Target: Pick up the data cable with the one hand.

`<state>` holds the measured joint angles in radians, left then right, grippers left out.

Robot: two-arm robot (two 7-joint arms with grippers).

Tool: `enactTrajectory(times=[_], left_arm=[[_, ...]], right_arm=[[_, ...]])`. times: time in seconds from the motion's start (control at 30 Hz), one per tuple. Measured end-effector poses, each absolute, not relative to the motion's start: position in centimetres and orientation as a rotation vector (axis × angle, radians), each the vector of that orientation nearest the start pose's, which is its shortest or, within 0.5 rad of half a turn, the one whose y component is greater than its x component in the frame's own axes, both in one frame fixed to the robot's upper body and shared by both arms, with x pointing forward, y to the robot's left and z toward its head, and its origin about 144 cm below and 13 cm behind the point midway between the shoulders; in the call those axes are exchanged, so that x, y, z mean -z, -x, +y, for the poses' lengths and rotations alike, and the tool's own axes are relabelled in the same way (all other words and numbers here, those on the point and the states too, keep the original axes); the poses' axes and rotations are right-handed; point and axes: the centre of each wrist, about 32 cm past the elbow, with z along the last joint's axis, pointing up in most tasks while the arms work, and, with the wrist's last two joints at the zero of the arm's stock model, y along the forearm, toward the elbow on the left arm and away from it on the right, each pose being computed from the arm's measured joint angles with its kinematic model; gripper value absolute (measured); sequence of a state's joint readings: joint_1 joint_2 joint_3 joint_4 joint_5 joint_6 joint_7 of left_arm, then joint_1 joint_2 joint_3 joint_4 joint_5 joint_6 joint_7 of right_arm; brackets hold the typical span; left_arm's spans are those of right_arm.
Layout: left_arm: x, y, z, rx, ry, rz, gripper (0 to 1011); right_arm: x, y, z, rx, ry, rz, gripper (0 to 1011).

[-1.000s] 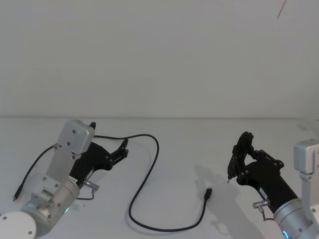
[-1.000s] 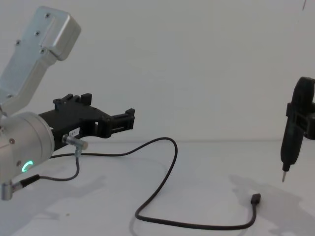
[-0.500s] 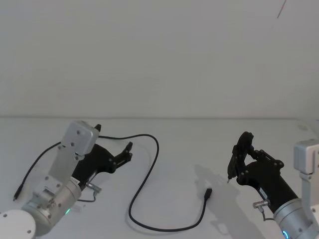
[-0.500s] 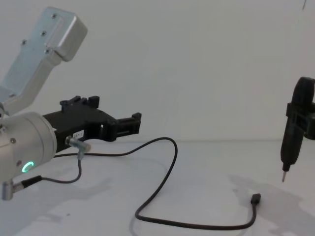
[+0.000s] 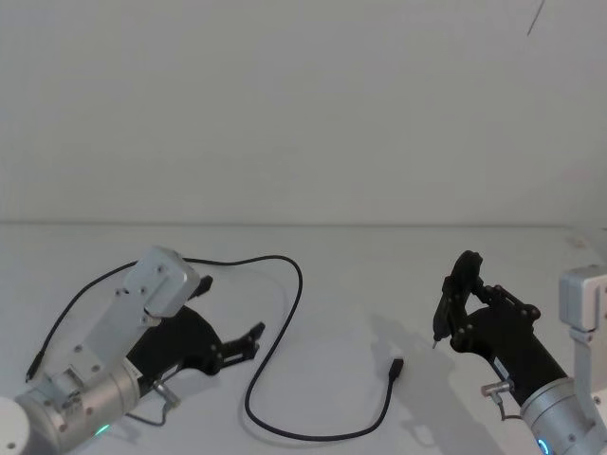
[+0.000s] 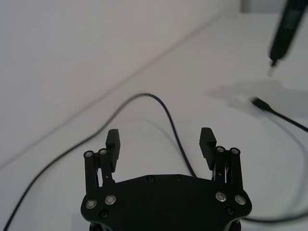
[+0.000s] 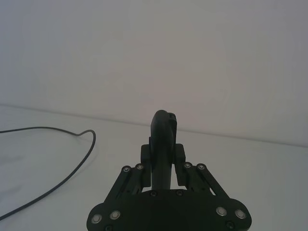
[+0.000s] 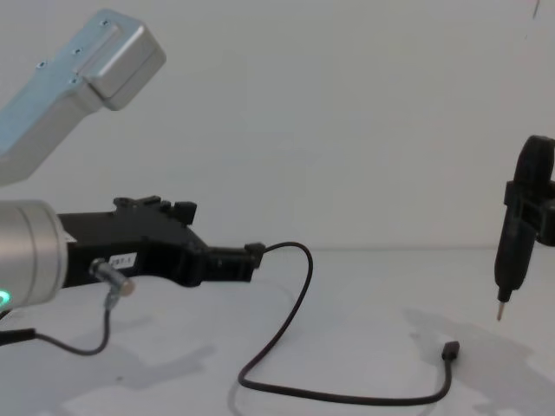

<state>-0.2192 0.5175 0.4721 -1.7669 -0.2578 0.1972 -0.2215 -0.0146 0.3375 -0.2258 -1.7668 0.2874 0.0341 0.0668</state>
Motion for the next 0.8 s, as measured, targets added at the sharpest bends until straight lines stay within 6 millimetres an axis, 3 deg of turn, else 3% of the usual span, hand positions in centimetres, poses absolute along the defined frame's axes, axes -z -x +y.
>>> enactTrajectory(times=[0.37, 0.8], left_arm=[[-125.9, -45.8, 23.0, -0.717, -0.352, -0.174, 1001], [-127.6, -45.8, 22.0, -0.585, -0.39, -0.167, 1001]], right_arm=[[-118.9, -44.3, -23.7, 1.23, -0.026, -0.075, 279], [-118.9, -44.3, -23.7, 1.229, -0.026, -0.075, 279]])
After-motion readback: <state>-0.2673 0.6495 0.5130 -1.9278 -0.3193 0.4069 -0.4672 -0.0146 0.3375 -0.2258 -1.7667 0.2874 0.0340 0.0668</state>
